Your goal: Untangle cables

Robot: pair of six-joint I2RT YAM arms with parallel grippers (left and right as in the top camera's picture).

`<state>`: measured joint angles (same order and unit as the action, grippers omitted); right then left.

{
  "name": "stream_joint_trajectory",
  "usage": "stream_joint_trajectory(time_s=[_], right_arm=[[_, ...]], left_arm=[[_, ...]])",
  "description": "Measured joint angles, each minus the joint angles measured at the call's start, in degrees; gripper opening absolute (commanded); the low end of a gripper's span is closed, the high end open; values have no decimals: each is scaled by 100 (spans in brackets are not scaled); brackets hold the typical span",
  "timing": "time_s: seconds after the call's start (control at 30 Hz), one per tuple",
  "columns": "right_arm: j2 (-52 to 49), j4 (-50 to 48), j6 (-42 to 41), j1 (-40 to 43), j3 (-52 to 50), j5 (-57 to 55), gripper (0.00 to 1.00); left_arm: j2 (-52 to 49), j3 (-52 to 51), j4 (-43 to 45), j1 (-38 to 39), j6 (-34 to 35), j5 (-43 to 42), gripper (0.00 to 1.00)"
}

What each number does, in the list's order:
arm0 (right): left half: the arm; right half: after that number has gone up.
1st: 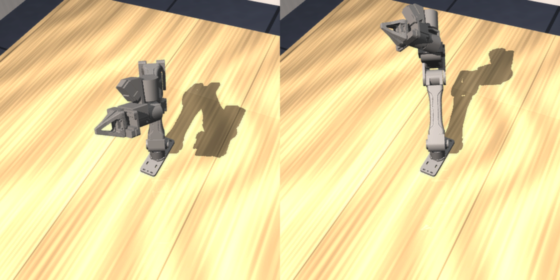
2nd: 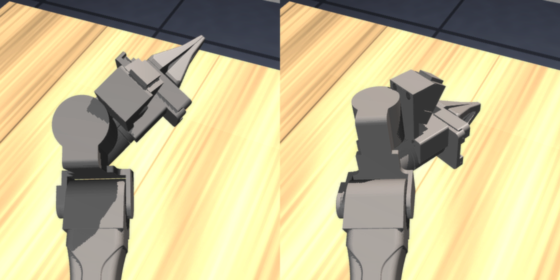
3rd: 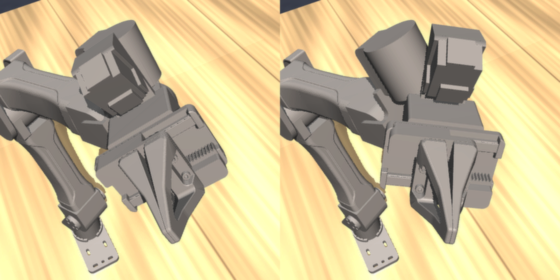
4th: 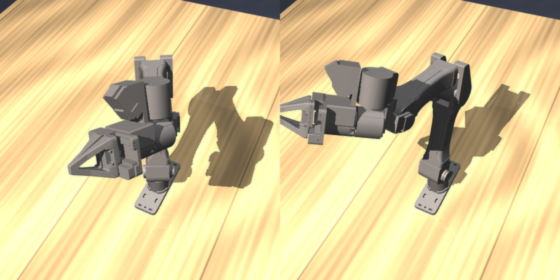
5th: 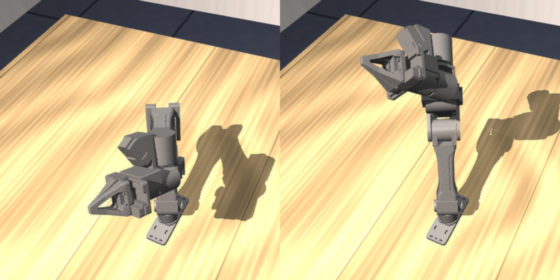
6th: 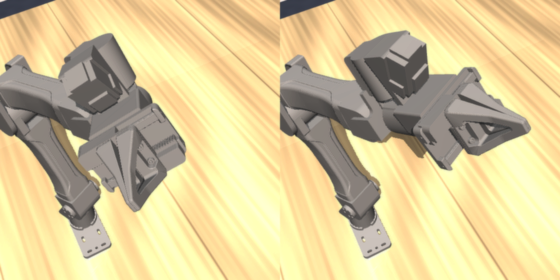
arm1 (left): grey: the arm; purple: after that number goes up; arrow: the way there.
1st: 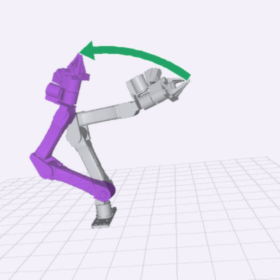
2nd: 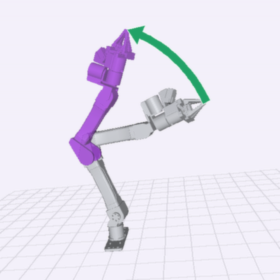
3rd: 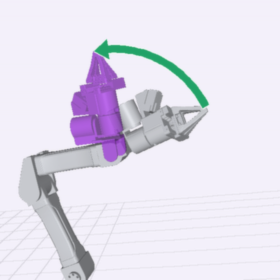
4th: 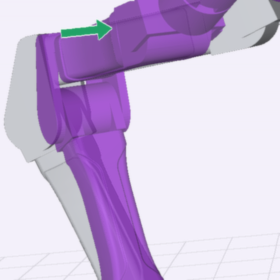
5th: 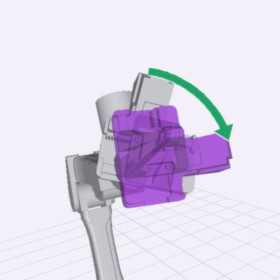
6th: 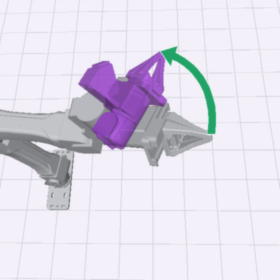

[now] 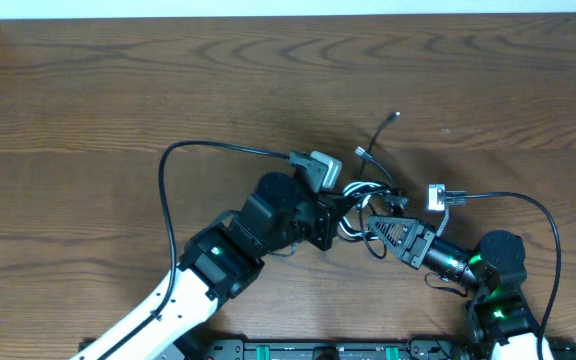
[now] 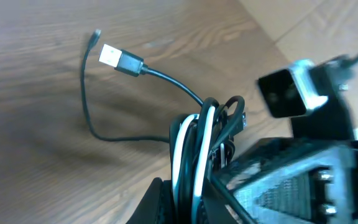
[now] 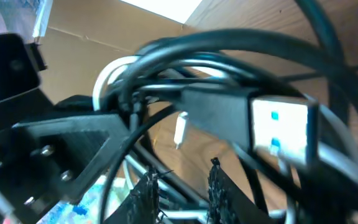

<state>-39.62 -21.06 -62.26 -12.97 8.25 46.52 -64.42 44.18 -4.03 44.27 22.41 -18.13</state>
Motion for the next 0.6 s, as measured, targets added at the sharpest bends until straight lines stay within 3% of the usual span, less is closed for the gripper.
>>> stream_joint_trajectory(time_s=[0.27, 0.37, 0.5, 0.6], right_arm=[[0, -9, -74, 0, 0, -39, 35], [0, -13, -76, 0, 0, -61, 34], [0, -7, -66, -2, 0, -160, 4], [0, 90, -122, 0, -2, -367, 1]], left_arm=[[0, 0, 225, 372, -2, 28, 8], [-37, 0, 243, 452, -2, 48, 8], [-129, 0, 258, 472, 26, 46, 8], [-190, 0, 254, 503, 94, 33, 8]])
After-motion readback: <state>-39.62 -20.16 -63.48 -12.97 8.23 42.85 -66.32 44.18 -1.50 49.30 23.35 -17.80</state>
